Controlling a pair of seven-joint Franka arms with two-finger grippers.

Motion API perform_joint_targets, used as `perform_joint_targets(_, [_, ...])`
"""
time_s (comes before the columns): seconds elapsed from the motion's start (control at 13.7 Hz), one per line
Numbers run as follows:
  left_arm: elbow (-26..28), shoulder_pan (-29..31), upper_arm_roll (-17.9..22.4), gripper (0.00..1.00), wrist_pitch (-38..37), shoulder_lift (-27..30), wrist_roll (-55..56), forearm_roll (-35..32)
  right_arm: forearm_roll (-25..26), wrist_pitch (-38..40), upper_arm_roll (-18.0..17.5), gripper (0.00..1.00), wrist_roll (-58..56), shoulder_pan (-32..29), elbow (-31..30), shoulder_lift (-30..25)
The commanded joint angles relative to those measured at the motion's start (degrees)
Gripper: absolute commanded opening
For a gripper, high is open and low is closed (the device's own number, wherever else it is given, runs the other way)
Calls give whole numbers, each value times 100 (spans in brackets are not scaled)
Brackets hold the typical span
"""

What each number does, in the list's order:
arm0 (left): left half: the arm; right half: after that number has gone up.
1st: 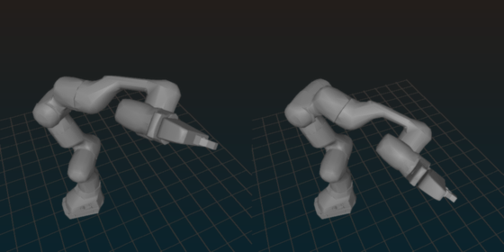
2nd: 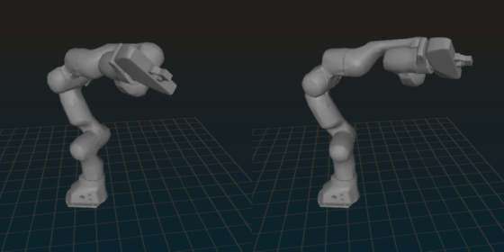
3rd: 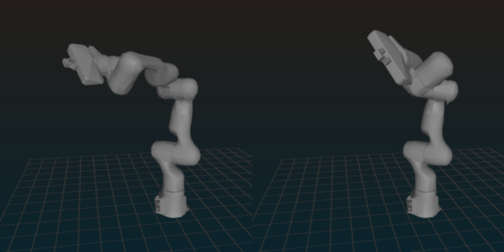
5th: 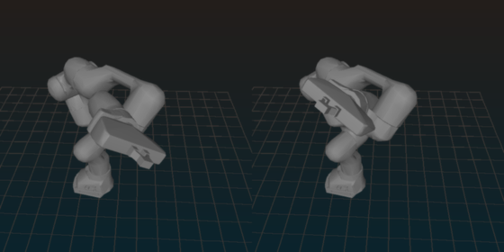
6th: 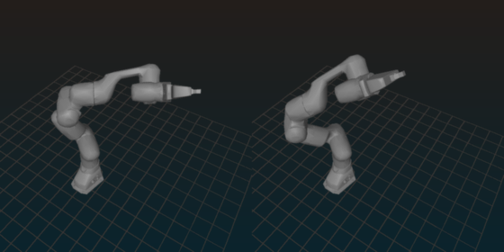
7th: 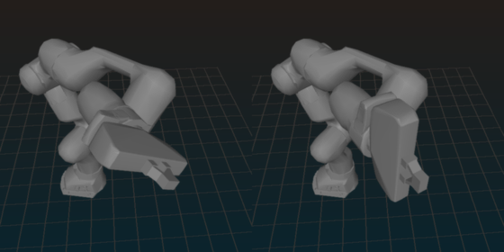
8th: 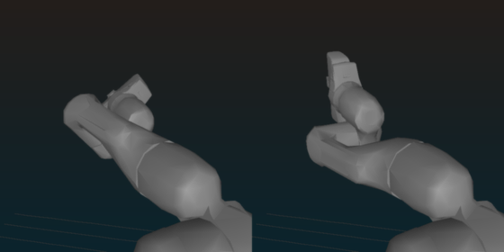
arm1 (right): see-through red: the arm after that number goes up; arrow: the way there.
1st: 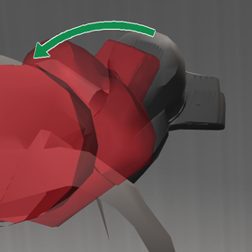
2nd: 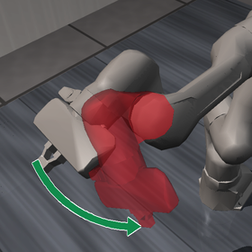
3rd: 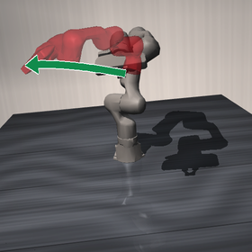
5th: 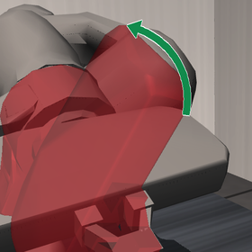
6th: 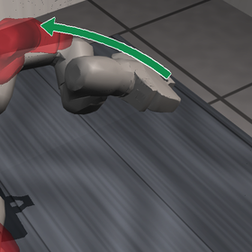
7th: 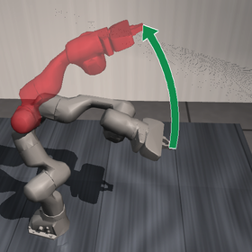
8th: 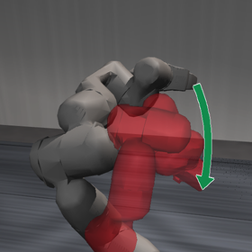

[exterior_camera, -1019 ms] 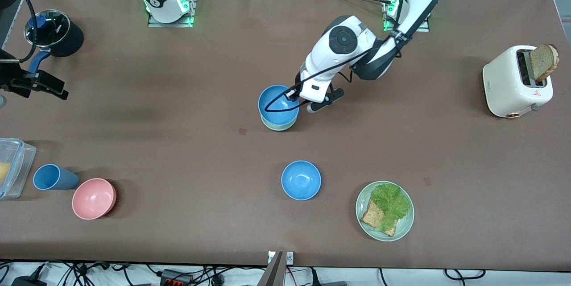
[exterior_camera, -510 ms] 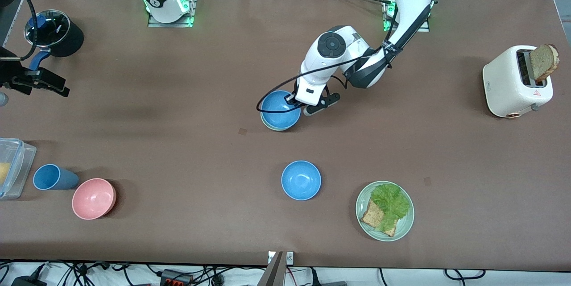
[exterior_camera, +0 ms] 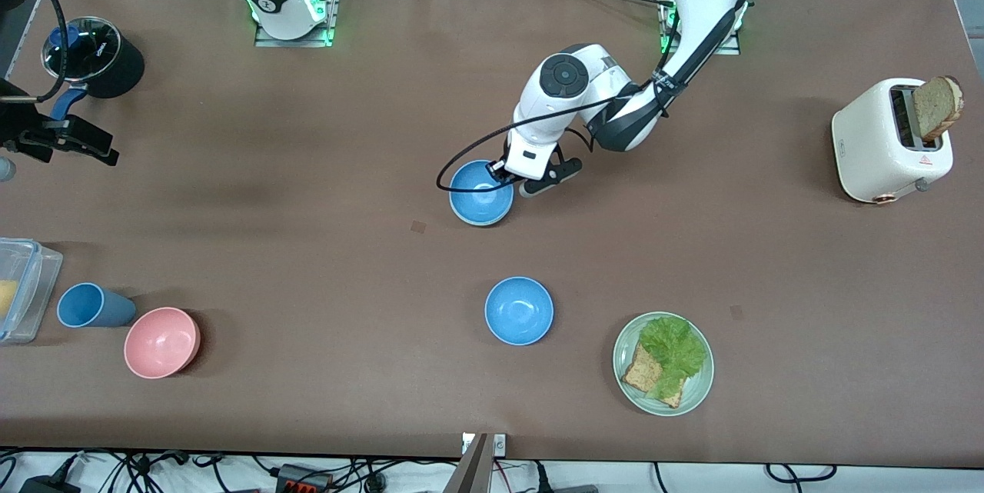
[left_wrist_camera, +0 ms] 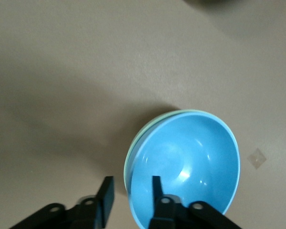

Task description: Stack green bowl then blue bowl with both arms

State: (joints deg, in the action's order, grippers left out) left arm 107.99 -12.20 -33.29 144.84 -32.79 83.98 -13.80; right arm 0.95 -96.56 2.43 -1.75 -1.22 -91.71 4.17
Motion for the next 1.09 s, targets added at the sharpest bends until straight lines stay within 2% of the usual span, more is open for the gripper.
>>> perform_joint_targets(0.0, [-208, 217, -11, 58, -550, 210, 66, -202, 72, -30, -15, 100, -54, 17, -154, -145])
perform_joint_targets(0.15, [-296, 463, -55, 59, -824, 412, -284, -193, 72, -55, -15, 100, -71, 17, -172, -171])
perform_joint_targets(0.29, [-305, 831, -238, 65, -983, 553, -680, -176, 72, -82, -15, 100, -71, 17, -163, -171])
perform_joint_targets(0.36, [-383, 1103, -431, 74, -1140, 554, -960, -176, 80, -100, -15, 100, -71, 25, -155, -171])
perform_joint_targets(0.44, [-523, 1471, -694, 95, -1359, 545, -1424, -176, 80, -109, -15, 100, -80, 25, -154, -171])
perform_joint_targets(0.51, [-681, 1771, -905, 100, -1579, 545, -1838, -158, 80, -100, -23, 100, -80, 25, -154, -180])
perform_joint_targets(0.73, [-1051, 2177, -1031, 100, -2255, 545, -2394, -132, 80, -91, -23, 100, -80, 25, -154, -171])
perform_joint_targets(0.87, [-1315, 2413, -1048, 100, -2817, 571, -3191, -132, 72, -74, -23, 100, -71, 25, -154, -180])
perform_joint_targets(1.02, [-1657, 2861, -1162, 100, -3764, 746, -4070, -123, 37, -65, -23, 100, -71, 17, -154, -180])
